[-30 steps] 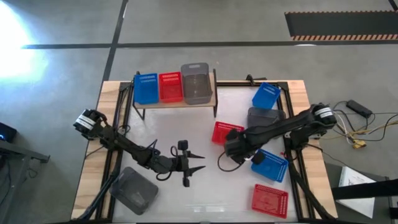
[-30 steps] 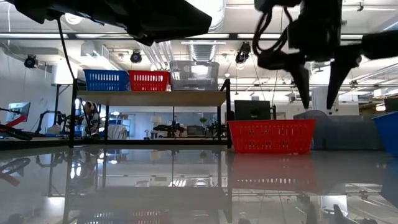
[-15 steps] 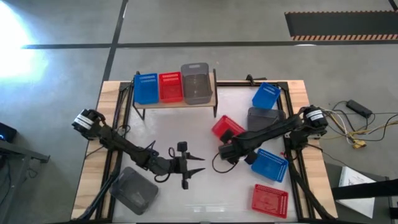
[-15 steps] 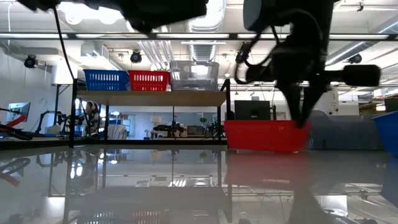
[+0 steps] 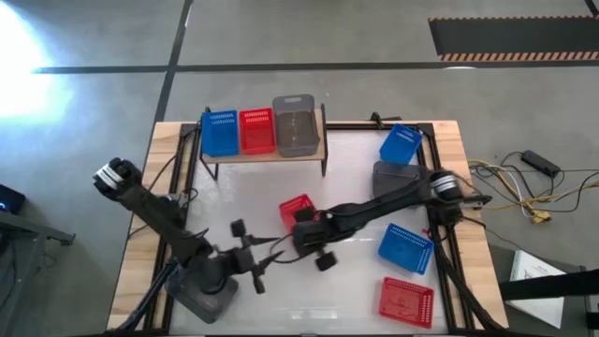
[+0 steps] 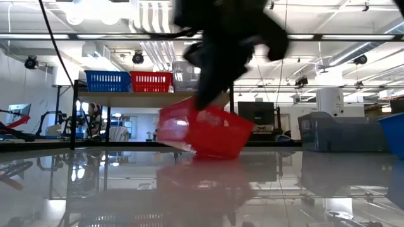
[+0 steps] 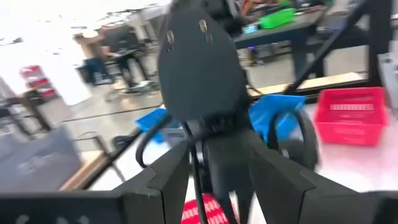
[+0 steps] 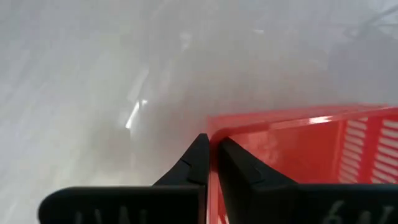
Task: Stack baskets on shelf by color
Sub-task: Stack the top red bin on top of the red bin on the shelf
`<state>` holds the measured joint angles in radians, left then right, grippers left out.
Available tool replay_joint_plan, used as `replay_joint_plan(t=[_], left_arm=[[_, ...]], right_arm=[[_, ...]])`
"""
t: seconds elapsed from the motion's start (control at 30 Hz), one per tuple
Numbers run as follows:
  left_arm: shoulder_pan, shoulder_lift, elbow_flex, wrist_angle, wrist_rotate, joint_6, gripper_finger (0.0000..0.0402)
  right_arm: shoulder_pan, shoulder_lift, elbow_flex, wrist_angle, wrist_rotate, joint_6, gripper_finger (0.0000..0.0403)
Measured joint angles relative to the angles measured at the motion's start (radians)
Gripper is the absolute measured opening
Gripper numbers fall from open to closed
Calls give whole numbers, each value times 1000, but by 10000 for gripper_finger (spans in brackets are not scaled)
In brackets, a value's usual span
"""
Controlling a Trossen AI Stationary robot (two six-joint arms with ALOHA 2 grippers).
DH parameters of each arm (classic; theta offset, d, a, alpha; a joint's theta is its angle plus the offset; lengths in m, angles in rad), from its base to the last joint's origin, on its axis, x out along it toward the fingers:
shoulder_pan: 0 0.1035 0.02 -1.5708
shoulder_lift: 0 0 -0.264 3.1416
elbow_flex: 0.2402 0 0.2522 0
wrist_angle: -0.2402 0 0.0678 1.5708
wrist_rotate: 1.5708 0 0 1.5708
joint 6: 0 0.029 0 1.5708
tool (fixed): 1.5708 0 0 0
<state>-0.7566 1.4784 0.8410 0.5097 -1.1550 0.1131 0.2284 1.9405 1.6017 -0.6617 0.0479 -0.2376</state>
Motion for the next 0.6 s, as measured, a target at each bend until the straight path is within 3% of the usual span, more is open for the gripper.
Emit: replay_joint_plan(t=[0.33,0.47,0.6], left_arm=[[-155,-23,0,-2,-316,8,147],[-185,-23,0,0,-353,5,147],[-194,-21,-1,2,-353,-3,147]], right_arm=[[-34,253,360,-18,1,9,26],[-46,271,455,-19,0,-30,72],[-50,221,459,-50,-23,-50,112]])
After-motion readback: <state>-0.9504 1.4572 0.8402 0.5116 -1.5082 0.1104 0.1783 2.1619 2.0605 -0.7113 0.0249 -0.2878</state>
